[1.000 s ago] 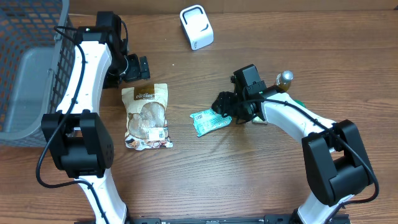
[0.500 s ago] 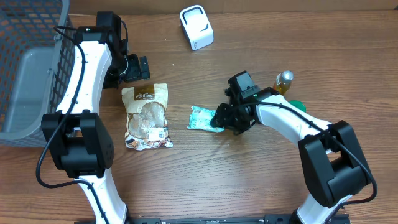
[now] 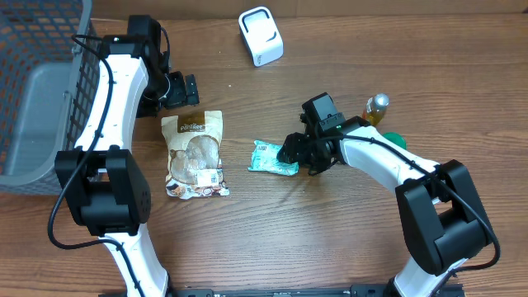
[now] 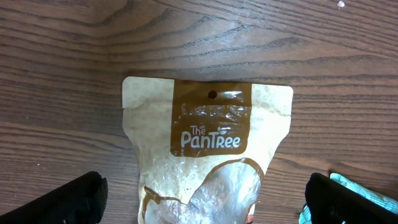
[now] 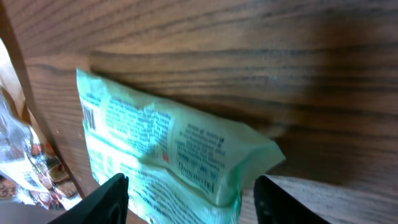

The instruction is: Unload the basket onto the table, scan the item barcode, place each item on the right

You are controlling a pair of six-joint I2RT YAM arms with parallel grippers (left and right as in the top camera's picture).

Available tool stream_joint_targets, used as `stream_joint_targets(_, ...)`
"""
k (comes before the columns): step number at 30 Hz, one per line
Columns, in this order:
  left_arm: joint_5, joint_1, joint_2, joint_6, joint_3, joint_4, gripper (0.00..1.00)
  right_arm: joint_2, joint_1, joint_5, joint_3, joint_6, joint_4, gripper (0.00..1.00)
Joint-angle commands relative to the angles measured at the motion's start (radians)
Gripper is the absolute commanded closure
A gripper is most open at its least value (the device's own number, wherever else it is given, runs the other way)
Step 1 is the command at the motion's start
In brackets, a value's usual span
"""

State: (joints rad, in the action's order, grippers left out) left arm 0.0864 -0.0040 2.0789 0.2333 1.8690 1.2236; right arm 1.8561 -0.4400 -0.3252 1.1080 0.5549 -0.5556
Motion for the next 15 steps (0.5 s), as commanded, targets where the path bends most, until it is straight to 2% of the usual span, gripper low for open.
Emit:
stream_joint_targets(1,0.014,0.004,-0.026,-0.001,0.017,-0.001,0.0,-0.014,0.003,0.001,-0.046,0.049,0.04,0.45)
stream_joint_targets(8,0.014,0.004,-0.026,-0.001,0.017,-0.001,0.0,-0.014,0.004,-0.098,-0.123,0.079,0.194,0.55)
stream_joint_targets(15,0.014,0.004,-0.026,-0.001,0.017,-0.001,0.0,-0.014,0.004,-0.106,-0.136,0.108,0.257,0.67)
